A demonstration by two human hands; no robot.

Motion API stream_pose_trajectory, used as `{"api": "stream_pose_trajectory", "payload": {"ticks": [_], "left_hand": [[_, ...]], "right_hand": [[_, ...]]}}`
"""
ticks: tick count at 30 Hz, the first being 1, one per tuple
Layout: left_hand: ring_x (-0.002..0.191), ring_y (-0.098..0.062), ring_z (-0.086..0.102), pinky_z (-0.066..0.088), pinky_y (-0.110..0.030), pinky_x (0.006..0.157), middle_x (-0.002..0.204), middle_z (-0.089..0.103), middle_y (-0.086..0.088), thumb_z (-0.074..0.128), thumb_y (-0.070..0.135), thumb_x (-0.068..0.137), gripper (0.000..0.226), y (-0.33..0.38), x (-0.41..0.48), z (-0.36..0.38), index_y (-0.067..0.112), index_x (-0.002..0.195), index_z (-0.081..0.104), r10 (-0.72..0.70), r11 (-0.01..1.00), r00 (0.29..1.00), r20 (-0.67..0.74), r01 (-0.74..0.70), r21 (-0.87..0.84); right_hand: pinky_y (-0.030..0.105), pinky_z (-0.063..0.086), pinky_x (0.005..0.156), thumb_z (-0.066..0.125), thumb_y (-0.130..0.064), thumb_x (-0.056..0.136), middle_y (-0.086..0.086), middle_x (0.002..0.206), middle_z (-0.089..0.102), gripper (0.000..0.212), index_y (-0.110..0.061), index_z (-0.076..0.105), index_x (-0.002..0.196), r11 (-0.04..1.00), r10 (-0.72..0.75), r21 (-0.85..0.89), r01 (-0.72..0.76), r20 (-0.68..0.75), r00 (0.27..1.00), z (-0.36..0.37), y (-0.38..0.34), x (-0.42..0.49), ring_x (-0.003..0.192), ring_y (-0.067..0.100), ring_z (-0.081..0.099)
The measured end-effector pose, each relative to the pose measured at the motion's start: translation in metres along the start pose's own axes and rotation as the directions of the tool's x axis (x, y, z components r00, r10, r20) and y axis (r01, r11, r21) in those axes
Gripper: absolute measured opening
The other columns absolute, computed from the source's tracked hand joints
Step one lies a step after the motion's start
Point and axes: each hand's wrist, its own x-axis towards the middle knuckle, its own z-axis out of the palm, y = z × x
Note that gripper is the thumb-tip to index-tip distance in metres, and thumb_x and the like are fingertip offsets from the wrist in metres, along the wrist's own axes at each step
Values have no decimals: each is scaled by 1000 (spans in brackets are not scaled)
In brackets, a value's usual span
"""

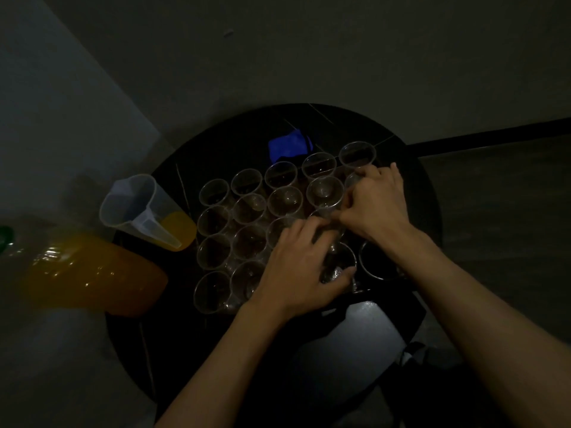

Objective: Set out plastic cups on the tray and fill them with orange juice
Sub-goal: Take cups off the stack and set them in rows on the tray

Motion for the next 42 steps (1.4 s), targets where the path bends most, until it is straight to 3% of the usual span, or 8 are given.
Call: {"api": "stream_pose_trajectory", "payload": {"ticks": [9,13,17,22,28,32,38,42], "left_hand": [[112,-15,49,38,-34,98,129,54,0,33,54,98,54,-4,6,2,17,126,60,-52,999,998,38,52,-1],[111,-15,51,38,-33,98,126,56,-1,33,50,100,51,-4,6,1,16,123,62,-56,998,998,20,57,-25],[114,-15,51,40,-35,99,127,54,2,36,47,101,45,-7,7,1,17,123,62,-75,996,997,-7,75,-57],[111,-13,51,43,-37,99,124,55,2,39,40,101,40,-9,6,0,15,117,65,-128,977,986,-103,107,-184],[114,-7,46,38,-23,96,124,53,4,40,38,96,40,-16,5,-5,14,112,67,-224,957,957,-186,180,-225],[115,-6,47,32,-8,95,121,52,8,42,33,96,35,-20,-3,-12,13,108,68,-385,890,875,-293,267,-370],[108,-16,56,51,-32,89,113,54,6,46,28,94,25,-22,-25,-24,16,98,67,-558,794,719,-415,317,-519],[106,-14,58,48,-23,87,112,56,2,45,27,94,23,-5,-51,-31,18,100,66,-579,774,661,-477,261,-577]], "right_hand": [[49,7,123,64,-71,68,9,141,51,58,-20,72,93,1000,-6,-11,6,-7,1000,-3,-1,-3,133,30,40],[49,8,123,69,-68,73,9,140,51,52,-19,71,93,1000,3,-26,-3,-8,1000,-2,-1,-1,133,30,41],[48,7,122,58,-74,70,9,141,50,62,-19,72,95,999,-7,-31,8,18,1000,0,1,0,133,30,40],[48,9,123,59,-79,68,9,143,50,68,-17,72,94,999,-36,2,36,-19,999,0,1,-1,134,30,40],[48,9,123,63,-70,67,7,146,48,53,-20,72,84,999,-31,18,31,-8,999,-1,-1,-2,136,29,38],[48,10,122,55,-70,64,6,144,50,56,-21,74,82,996,-33,78,37,-47,998,-5,1,-2,134,27,40],[49,18,119,49,-66,62,7,141,51,54,-22,74,80,995,-28,92,31,-28,999,-7,3,-4,131,27,42],[45,31,109,65,-54,76,8,133,56,31,-25,73,77,988,18,153,-5,-82,997,-8,7,-3,126,27,45]]}}
